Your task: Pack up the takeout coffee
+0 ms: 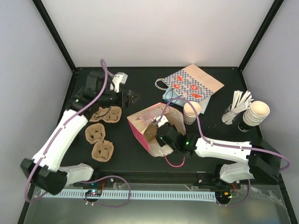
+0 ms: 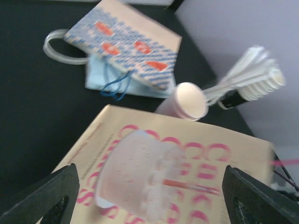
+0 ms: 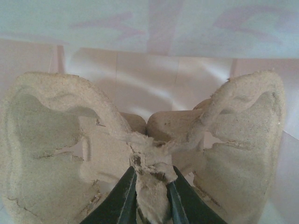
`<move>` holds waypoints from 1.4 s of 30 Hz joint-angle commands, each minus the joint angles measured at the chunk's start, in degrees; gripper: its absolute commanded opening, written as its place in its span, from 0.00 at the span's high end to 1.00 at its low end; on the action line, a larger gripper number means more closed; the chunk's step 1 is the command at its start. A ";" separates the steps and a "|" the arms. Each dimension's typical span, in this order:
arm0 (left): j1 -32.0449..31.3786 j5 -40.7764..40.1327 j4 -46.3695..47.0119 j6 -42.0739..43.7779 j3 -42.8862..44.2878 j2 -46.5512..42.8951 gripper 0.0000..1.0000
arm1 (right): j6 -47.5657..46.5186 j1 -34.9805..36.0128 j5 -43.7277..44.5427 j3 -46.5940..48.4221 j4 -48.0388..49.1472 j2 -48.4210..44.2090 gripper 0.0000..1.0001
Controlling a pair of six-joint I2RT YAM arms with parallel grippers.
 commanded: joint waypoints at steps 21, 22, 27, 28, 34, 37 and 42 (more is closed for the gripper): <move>6.03 2.64 4.51 2.31 0.46 34.64 0.63 | -3.80 0.55 0.51 -4.64 11.99 -1.63 0.84; 5.83 2.52 4.48 2.43 0.58 35.34 0.64 | -3.84 0.53 0.35 -4.58 12.13 -1.51 0.84; 4.93 2.97 4.89 2.85 0.79 38.08 0.68 | -4.28 0.55 -0.14 -4.37 12.70 -1.00 0.84; 4.77 3.81 5.14 2.97 0.63 38.35 0.70 | -4.33 0.55 -0.25 -4.36 12.70 -0.92 0.84; 3.45 8.61 6.53 3.58 -0.53 39.38 0.73 | -4.27 0.55 -0.80 -4.05 12.81 -0.25 0.84; 2.85 10.45 7.19 3.74 -1.22 39.50 0.74 | -4.02 0.55 -1.02 -3.67 12.62 0.13 0.84; 1.94 11.74 7.01 3.98 -1.72 39.28 0.75 | -3.73 0.55 -1.03 -3.22 12.14 0.98 0.84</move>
